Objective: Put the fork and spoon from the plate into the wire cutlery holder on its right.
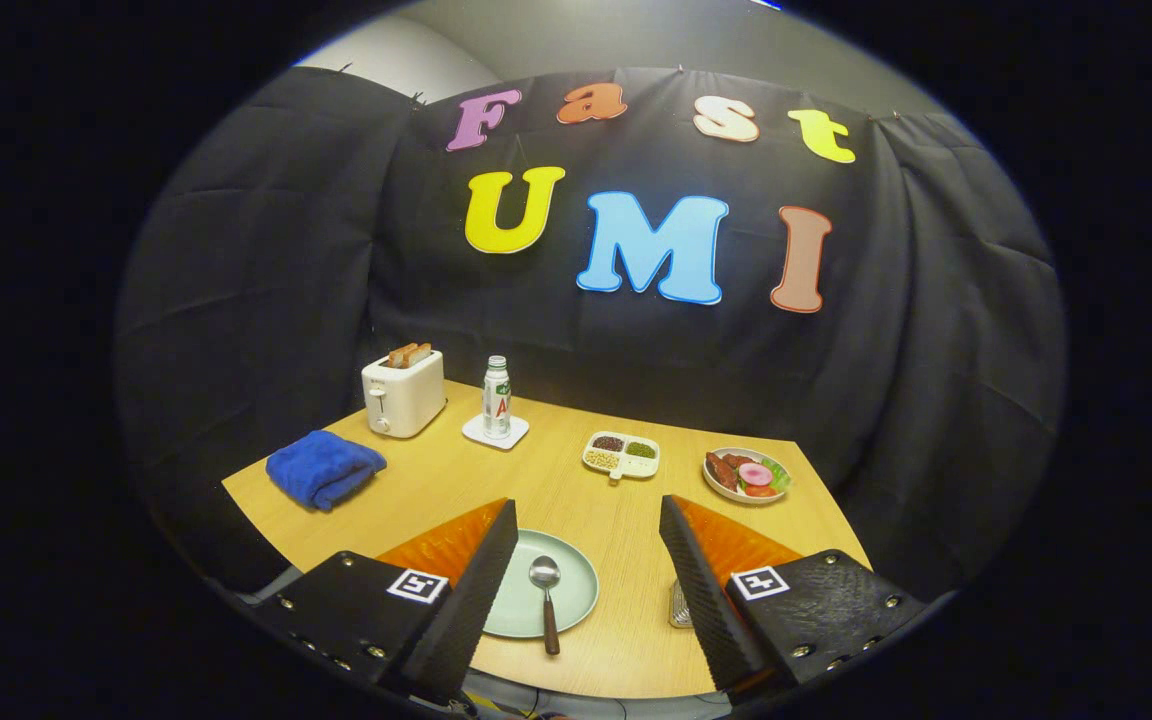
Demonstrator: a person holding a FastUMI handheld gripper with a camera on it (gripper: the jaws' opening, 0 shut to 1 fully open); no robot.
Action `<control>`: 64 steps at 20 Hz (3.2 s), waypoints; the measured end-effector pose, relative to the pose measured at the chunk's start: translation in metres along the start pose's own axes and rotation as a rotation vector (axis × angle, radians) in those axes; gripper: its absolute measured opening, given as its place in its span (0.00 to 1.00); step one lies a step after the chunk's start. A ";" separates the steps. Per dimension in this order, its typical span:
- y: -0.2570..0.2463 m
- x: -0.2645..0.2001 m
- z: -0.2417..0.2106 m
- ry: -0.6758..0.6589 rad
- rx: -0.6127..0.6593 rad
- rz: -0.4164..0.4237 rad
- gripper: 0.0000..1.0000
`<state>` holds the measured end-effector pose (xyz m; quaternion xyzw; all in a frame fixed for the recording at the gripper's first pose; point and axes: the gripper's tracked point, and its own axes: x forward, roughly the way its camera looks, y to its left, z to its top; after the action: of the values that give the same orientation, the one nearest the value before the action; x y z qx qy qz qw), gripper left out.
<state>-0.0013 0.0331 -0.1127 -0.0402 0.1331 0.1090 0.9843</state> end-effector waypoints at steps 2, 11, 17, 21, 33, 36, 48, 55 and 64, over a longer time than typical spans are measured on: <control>0.004 0.003 -0.012 0.030 0.016 0.008 0.88; 0.022 0.021 -0.099 0.316 0.007 0.121 0.88; 0.022 0.027 -0.149 0.469 0.018 0.150 0.88; 0.022 0.037 -0.172 0.543 0.046 0.158 0.88; 0.032 0.061 -0.224 0.709 -0.034 0.201 0.45; 0.033 0.066 -0.229 0.725 -0.046 0.199 0.45; 0.019 0.055 -0.210 0.782 0.034 0.206 0.06; 0.002 0.056 -0.190 0.752 0.053 0.208 0.02; -0.025 0.019 -0.140 0.800 0.124 0.266 0.02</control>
<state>-0.0132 -0.0022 -0.2512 -0.0027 0.5149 0.2026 0.8330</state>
